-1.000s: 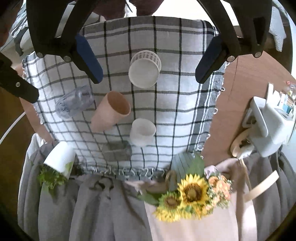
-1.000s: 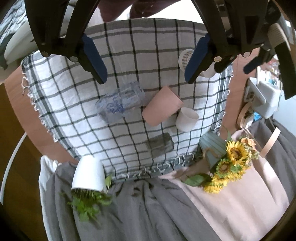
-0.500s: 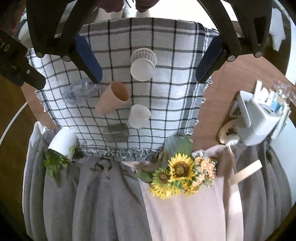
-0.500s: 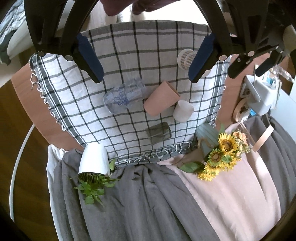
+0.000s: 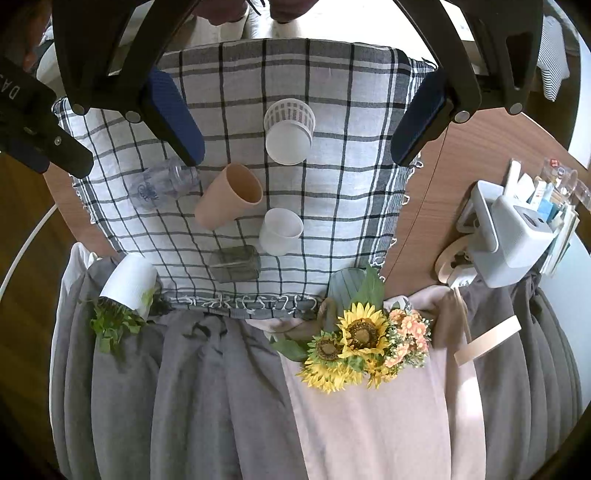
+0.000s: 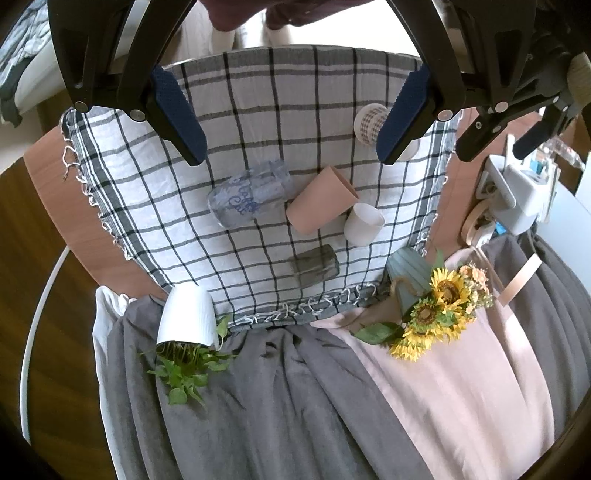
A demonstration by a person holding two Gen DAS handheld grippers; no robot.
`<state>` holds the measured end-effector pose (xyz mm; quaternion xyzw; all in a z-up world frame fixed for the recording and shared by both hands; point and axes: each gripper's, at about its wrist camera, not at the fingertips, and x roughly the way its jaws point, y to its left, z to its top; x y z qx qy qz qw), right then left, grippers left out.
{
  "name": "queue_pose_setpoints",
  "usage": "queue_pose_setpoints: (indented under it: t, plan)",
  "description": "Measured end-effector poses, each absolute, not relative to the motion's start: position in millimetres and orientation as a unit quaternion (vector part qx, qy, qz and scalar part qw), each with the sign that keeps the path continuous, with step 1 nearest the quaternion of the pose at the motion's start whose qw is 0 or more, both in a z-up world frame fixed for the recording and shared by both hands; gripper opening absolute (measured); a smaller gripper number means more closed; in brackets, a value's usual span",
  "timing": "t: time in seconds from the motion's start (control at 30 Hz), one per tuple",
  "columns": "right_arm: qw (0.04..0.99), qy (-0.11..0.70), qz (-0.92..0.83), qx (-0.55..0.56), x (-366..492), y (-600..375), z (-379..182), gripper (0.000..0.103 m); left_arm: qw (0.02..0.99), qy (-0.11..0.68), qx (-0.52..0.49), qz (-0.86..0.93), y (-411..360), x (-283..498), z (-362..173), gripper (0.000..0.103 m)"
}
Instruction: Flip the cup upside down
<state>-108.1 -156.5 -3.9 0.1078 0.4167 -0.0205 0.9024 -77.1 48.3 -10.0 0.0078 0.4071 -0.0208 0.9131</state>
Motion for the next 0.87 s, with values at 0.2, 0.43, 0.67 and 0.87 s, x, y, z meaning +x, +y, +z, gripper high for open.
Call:
queue_pose_setpoints:
  t: [0.2, 0.43, 0.67, 0.87]
  plan:
    - [0.902, 0.418, -0.019, 0.108, -108.7, -156.3, -3.3, 0.094, 0.913, 0.407, 0.007, -0.022, 46.9, -79.0, -9.1, 0.103]
    - [0.902, 0.417, -0.018, 0.108, -108.4, -155.5, -3.0, 0.094, 0.913, 0.406, 0.007, -0.022, 47.5, -77.9, -9.4, 0.103]
    - [0.902, 0.418, -0.017, 0.108, -108.4, -154.6, -3.7, 0.094, 0.912, 0.409, 0.004, -0.02, 48.9, -79.6, -8.7, 0.103]
    - [0.901, 0.419, -0.016, 0.109, -108.1, -154.5, -4.5, 0.094, 0.912, 0.41, 0.004, -0.021, 49.0, -79.3, -8.9, 0.103]
